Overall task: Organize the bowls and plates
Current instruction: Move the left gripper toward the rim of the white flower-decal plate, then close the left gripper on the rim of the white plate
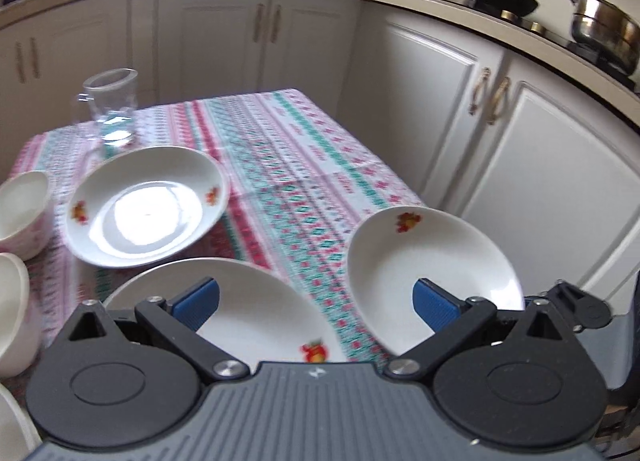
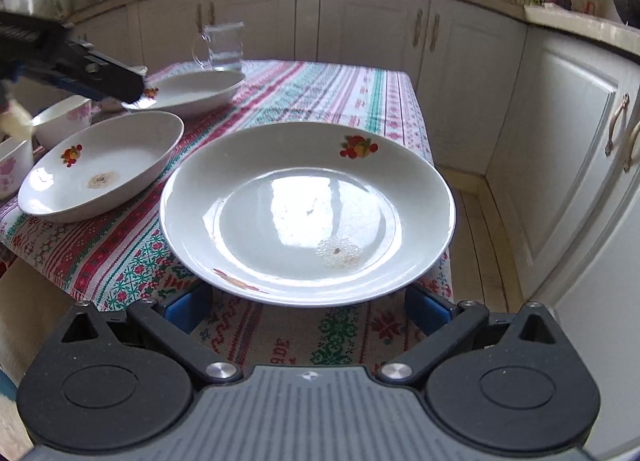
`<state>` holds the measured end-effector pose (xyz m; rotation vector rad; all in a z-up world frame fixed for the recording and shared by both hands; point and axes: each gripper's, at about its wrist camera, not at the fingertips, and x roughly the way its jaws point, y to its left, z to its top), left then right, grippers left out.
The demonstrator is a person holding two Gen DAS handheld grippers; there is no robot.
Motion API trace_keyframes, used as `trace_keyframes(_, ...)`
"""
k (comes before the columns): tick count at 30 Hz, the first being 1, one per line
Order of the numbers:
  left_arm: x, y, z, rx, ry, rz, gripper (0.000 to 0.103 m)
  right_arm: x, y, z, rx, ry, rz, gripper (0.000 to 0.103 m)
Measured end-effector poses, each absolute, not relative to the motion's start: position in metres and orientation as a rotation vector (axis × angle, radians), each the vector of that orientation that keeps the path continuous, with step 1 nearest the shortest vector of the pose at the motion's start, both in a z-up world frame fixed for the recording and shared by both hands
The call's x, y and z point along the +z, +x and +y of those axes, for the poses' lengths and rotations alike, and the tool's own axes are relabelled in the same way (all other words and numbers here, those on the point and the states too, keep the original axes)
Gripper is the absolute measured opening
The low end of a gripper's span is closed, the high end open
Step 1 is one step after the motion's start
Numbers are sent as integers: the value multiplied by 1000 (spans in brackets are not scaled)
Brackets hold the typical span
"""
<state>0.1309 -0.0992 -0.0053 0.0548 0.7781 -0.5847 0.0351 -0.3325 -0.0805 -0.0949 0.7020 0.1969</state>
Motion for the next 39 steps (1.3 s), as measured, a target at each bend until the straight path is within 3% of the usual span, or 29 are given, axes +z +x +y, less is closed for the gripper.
trace_keyframes(20, -23, 191, -197, -779, 328, 897, 99, -86, 29, -347, 295, -116, 620, 103)
trace_keyframes(24, -32, 204, -210, -833, 344, 958, 87, -86, 29, -348, 299, -118, 616, 103)
trace_keyframes(27, -36, 212, -216, -851, 347, 996, 71, -86, 29, -348, 298, -117, 615, 103)
trace_keyframes(39, -43, 229, -233, -950, 414, 1061, 62, -86, 31, -349, 299, -115, 619, 103)
